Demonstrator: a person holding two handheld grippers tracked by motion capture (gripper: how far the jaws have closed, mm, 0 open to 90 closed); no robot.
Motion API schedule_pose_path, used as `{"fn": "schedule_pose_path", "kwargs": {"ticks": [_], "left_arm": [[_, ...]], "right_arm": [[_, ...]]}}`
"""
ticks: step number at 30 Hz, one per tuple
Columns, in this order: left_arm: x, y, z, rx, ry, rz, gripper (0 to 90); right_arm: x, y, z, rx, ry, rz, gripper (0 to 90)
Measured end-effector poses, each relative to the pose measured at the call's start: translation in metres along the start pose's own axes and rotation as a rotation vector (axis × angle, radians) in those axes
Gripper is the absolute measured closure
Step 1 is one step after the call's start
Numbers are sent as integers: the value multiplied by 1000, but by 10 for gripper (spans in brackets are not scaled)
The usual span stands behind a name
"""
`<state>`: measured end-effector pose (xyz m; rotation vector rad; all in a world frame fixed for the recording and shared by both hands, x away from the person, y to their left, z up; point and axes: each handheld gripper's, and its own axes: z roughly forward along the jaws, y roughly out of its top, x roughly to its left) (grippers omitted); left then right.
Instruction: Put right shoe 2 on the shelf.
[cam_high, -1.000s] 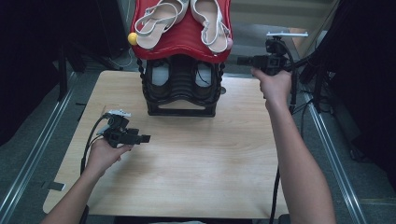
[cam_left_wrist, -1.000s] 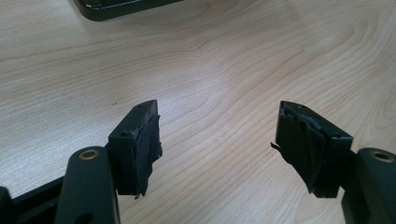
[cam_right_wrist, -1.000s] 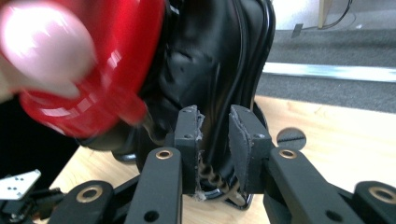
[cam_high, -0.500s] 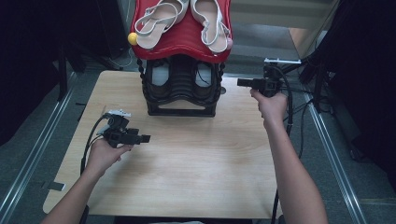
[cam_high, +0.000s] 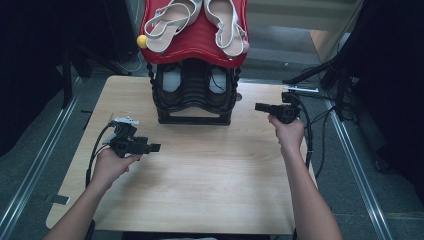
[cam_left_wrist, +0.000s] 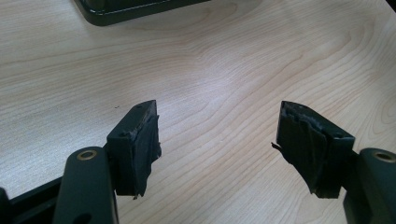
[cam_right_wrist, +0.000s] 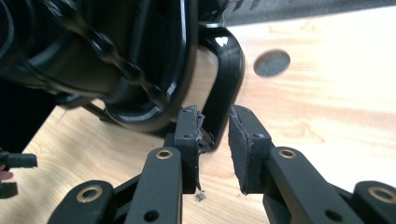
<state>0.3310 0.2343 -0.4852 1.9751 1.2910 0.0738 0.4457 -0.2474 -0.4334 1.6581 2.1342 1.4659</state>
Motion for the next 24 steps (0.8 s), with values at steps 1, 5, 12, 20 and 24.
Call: {"fn": "schedule_pose_path", "kwargs": {"ticks": [1,5,12,20,24], "left_arm": [[0,0,0,-1,-1,1,302],[1,0,1,5,0,7,301],[0,-1,2,7,0,11,297],[-1,-1,5,1,-3,29,301],[-5,0,7,-7,-11,44,300]], "right_arm": [[-3,-3,1,0,2,6,749],[-11,-18,5,13,7,25,749],[-20,-37,11,9,18,45,749],[-23,-45,12,-12,17,53,749],[-23,-47,13,-19,19,55,748]]}}
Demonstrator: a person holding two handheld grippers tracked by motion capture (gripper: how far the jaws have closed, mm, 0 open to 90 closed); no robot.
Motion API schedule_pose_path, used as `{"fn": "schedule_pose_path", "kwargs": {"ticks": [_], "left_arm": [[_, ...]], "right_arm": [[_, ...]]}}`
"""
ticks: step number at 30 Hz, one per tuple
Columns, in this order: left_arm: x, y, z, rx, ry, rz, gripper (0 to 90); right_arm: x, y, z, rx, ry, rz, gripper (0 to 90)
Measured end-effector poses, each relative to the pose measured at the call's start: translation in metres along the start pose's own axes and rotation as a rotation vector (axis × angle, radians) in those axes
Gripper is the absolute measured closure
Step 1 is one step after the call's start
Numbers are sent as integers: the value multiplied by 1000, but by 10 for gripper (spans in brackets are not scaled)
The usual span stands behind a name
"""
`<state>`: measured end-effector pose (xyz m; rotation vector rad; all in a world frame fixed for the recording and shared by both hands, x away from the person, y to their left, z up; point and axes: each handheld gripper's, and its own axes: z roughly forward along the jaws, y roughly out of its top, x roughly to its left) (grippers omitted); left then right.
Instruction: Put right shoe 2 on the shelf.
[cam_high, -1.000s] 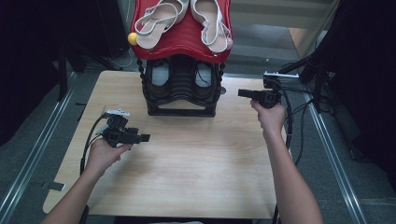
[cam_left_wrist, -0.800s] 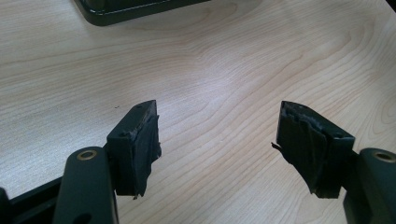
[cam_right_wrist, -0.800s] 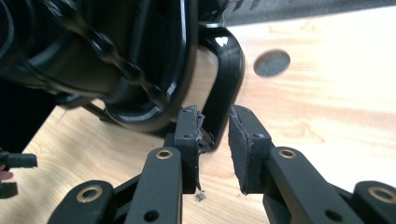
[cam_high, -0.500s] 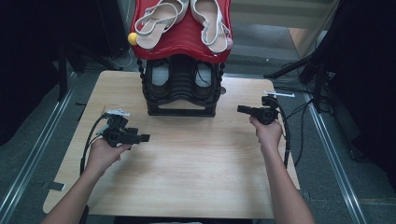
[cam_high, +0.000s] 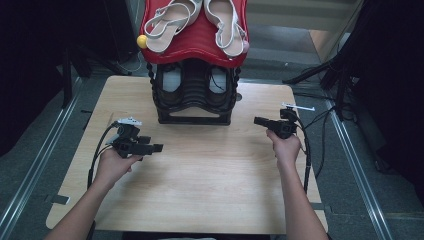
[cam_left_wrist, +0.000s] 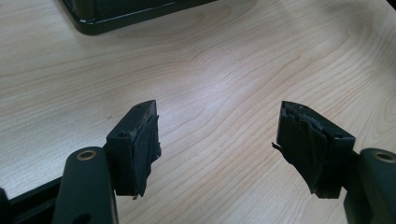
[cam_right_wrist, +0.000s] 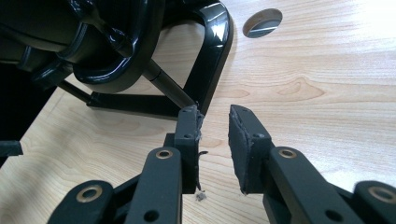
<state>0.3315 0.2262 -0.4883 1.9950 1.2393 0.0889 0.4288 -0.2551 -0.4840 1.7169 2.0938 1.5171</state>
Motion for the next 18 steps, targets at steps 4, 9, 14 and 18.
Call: {"fn": "schedule_pose_path", "kwargs": {"ticks": [4,9,14,18], "left_arm": [[1,-2,3,23,12,11,298],[2,-3,3,22,12,7,298],[1,-3,6,33,23,17,292],[1,-4,8,44,27,26,288]], "right_arm": [[-4,-5,-1,6,-3,16,747],[-7,-8,-2,8,-9,23,745],[-6,-9,1,15,-9,19,744],[-4,-9,2,19,-5,21,744]]}}
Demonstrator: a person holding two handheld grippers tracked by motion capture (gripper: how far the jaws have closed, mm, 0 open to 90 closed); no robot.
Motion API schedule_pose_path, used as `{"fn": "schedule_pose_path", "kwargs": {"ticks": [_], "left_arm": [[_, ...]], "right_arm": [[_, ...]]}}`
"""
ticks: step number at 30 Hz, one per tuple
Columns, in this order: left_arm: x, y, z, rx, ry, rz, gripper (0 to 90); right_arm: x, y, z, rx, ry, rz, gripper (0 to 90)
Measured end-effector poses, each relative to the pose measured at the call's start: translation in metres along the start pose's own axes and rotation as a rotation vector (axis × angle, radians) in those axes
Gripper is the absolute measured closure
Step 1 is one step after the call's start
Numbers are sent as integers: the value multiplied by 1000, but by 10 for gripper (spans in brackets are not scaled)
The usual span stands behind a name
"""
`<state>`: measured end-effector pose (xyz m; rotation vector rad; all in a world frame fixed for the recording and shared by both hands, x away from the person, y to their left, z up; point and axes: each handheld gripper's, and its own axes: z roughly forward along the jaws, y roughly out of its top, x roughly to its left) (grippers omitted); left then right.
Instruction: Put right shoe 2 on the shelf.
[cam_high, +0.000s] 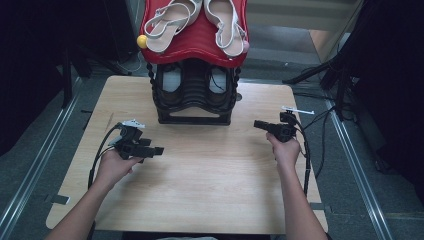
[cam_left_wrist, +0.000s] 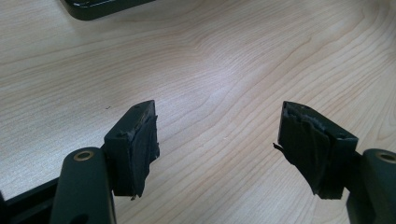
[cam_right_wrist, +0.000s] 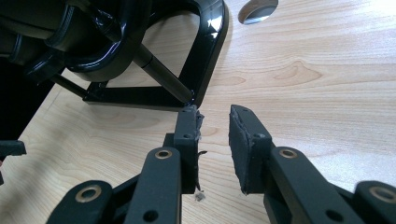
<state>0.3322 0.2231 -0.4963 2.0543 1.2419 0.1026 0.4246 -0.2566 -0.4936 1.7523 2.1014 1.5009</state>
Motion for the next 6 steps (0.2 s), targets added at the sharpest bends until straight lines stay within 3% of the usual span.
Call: {"fn": "schedule_pose_path", "kwargs": {"ticks": [6], "left_arm": [[-2,-1,7,4,12,22,288]], "right_arm": [[1,-2,2,12,-14,-19,723]]}}
